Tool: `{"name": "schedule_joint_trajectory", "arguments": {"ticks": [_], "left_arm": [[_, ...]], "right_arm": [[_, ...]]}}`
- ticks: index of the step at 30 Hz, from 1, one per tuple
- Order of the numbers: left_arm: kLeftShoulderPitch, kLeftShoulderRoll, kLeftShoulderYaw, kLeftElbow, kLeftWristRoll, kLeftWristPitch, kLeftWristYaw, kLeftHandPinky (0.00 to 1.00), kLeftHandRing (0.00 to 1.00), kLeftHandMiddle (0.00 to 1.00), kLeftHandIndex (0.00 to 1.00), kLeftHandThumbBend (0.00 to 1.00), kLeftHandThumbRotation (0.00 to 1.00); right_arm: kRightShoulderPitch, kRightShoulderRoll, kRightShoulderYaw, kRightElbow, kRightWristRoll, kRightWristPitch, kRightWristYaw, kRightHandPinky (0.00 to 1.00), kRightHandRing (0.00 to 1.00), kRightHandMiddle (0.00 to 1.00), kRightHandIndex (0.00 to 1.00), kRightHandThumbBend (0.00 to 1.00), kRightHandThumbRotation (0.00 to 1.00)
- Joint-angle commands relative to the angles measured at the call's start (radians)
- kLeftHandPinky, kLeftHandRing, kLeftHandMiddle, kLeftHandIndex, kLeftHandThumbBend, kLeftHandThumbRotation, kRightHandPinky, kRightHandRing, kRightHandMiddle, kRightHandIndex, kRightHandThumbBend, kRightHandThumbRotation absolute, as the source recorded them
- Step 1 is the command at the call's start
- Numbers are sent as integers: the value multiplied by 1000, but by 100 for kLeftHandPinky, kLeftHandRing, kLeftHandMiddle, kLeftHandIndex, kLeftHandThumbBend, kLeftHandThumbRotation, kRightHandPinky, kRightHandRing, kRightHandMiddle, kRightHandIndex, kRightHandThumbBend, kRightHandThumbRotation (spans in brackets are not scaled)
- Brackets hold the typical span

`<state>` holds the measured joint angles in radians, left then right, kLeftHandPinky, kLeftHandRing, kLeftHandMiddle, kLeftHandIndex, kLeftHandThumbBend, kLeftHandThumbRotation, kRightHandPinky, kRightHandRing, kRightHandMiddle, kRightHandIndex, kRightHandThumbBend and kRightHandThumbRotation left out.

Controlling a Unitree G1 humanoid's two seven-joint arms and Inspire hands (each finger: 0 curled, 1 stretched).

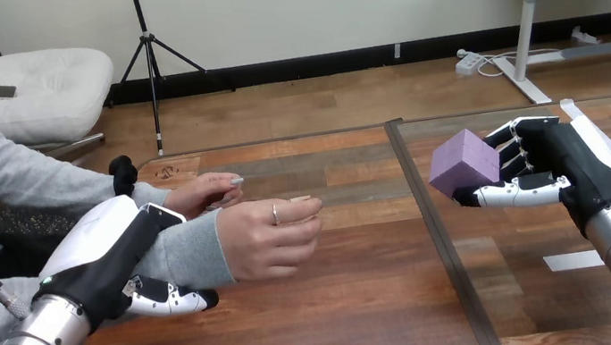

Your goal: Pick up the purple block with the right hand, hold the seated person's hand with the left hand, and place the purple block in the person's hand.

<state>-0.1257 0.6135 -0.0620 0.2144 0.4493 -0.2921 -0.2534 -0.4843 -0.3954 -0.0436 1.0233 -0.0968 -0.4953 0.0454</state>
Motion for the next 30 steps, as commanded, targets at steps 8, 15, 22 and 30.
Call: {"name": "schedule_joint_trajectory", "arguments": {"ticks": [8, 15, 22, 30], "left_arm": [[-31, 4, -8, -13, -16, -9, -6, 17, 23, 31, 34, 64, 0], [-30, 3, -5, -16, -18, -6, -4, 17, 23, 31, 35, 63, 0], [-33, 2, -4, -10, -17, -20, 8, 18, 24, 32, 35, 63, 0], [-39, 1, -3, -9, -17, -30, 13, 17, 23, 31, 35, 63, 0]], "right_arm": [[-47, 3, -9, -43, -4, -12, -23, 35, 38, 42, 43, 87, 0], [-42, 14, -13, -53, 2, -5, -38, 35, 38, 43, 43, 88, 0], [-33, 33, -17, -66, 15, -6, -48, 36, 38, 43, 43, 87, 0], [-20, 61, -23, -75, 42, -23, -32, 37, 39, 43, 43, 87, 0]]}}
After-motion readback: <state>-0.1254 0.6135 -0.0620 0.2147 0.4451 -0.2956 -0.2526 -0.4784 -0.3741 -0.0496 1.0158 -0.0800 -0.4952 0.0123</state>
